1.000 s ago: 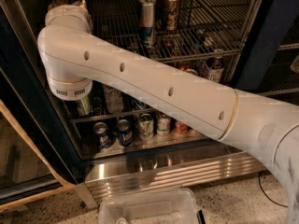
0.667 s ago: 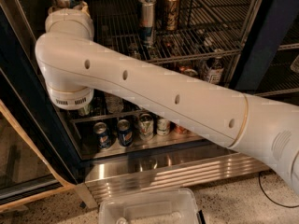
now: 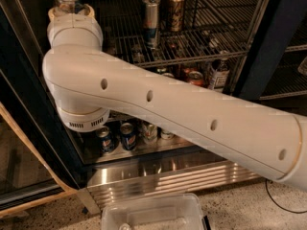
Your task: Pick redbull can from top shelf of fridge
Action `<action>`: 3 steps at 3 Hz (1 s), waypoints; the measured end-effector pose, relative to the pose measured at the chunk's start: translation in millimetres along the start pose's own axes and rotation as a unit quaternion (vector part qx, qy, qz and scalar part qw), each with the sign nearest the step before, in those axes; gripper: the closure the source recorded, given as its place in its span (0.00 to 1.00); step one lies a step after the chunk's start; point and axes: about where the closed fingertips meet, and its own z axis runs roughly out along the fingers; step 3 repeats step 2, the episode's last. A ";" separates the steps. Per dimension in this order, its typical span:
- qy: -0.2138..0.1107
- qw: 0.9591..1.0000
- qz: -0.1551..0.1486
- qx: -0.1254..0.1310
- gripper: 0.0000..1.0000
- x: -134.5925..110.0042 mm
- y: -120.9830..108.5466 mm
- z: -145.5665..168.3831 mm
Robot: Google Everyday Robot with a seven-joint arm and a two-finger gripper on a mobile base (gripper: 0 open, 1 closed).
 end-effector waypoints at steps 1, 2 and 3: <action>-0.001 1.000 0.021 -0.013 1.00 -5.4 -4.6 -15.4; -0.001 0.999 0.032 -0.020 1.00 -8.5 -7.0 -23.9; -0.001 0.999 0.032 -0.020 1.00 -8.5 -7.0 -23.9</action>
Offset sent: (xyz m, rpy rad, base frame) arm -0.0303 -0.0206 0.0072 0.0847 0.0192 0.0640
